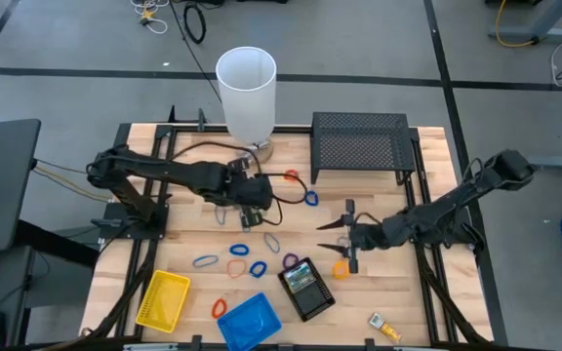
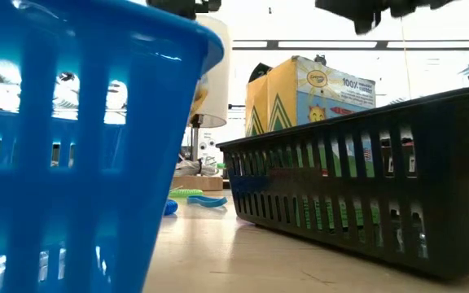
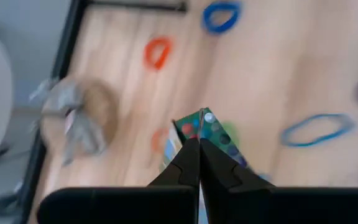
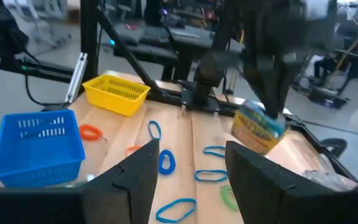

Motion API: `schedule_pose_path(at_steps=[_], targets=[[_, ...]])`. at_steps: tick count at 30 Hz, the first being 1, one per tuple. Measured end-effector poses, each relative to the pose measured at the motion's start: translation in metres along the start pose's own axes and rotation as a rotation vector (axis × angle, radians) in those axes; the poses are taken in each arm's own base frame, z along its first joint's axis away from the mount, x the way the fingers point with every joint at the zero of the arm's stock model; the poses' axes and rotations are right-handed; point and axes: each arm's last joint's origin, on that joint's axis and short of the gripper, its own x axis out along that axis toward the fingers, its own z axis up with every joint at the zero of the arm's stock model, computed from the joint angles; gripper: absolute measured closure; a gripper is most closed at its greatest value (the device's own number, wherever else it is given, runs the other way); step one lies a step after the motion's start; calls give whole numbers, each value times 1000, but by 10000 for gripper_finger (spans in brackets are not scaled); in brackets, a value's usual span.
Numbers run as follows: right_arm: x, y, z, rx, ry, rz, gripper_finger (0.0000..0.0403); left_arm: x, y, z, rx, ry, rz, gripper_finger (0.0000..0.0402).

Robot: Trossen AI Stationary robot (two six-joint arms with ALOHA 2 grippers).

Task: Pick & Place Office Desk Supplies
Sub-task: Put the yellow crayon box into the black bin

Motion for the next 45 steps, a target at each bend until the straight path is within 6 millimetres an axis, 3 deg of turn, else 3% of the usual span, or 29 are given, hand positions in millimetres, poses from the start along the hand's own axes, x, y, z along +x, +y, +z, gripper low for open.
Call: schedule_pose_path(at_steps=[6,17,26,34,38,45], targets=[[1,-17,-26,23,-54,55,211,-19,-1,9,-1,-143,-162,401],[9,-52,-28,105,-95,58,208,-31,-4,21,52,-287,-330,401],[11,-68,-28,126,-141,114,168,-34,-6,27,76,-364,-399,401],[42,-69,-43,129,-57,136,167,-37,-8,32,93,-416,-450,401],[60,-71,-37,88,-77,133,167,-37,-8,32,102,-422,-468,401],[68,-80,-33,75,-87,168,167,-39,-12,31,128,-428,-480,401]])
